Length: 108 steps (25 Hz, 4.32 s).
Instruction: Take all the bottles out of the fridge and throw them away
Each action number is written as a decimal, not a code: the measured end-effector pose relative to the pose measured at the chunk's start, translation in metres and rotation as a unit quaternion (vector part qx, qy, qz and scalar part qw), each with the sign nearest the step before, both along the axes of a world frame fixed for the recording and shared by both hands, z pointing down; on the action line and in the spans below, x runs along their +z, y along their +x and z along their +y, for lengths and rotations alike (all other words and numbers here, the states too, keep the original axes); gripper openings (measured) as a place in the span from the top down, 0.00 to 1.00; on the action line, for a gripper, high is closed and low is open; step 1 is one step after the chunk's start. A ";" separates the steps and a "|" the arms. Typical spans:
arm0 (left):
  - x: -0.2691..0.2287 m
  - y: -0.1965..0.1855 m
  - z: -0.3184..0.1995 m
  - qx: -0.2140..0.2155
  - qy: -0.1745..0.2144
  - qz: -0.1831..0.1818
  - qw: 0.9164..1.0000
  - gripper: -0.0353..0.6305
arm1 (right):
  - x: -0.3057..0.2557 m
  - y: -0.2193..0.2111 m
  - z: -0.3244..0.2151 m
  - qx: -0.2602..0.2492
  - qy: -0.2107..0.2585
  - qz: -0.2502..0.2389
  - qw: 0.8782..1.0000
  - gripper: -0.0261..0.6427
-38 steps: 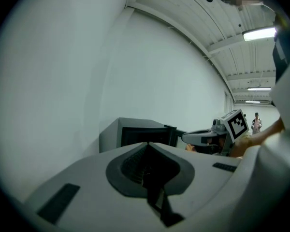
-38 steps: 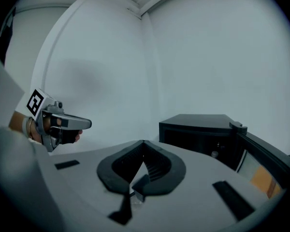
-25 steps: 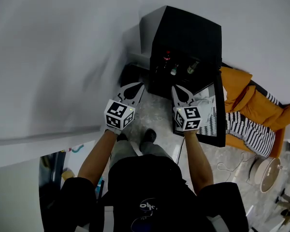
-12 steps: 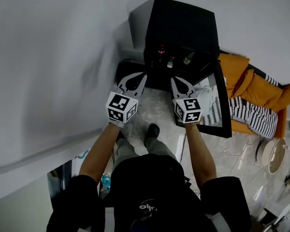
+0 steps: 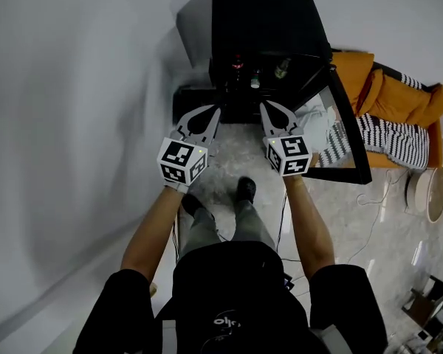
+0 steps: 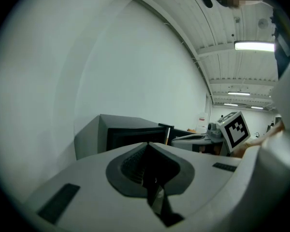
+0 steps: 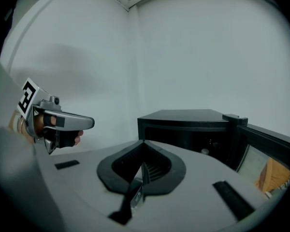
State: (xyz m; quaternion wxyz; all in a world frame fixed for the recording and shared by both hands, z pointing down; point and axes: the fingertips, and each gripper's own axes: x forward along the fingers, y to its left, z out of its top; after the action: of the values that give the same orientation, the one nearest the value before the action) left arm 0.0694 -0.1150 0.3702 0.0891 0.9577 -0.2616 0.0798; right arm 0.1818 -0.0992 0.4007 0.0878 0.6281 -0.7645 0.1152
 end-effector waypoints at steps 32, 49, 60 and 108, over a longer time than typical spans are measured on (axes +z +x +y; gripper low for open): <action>0.209 0.067 -0.066 0.086 0.006 -0.023 0.996 0.95 | 0.216 0.054 -0.053 0.101 0.013 0.027 0.994 0.95; 0.253 0.071 -0.066 0.104 -0.008 -0.020 0.994 0.95 | 0.273 0.051 -0.079 0.125 0.009 0.032 0.992 0.95; 0.266 0.089 -0.081 0.106 0.009 -0.030 0.994 0.95 | 0.281 0.063 -0.090 0.165 0.035 0.021 0.985 0.95; 0.254 0.107 -0.099 0.056 0.001 -0.032 0.998 0.95 | 0.274 0.118 -0.099 0.233 0.022 0.017 0.972 0.67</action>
State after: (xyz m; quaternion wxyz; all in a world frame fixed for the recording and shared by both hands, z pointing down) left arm 0.1769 -0.2135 0.6246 0.0752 0.9680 -0.2102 0.1149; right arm 0.2997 -0.1982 0.6751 0.0582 0.7924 -0.5980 0.1050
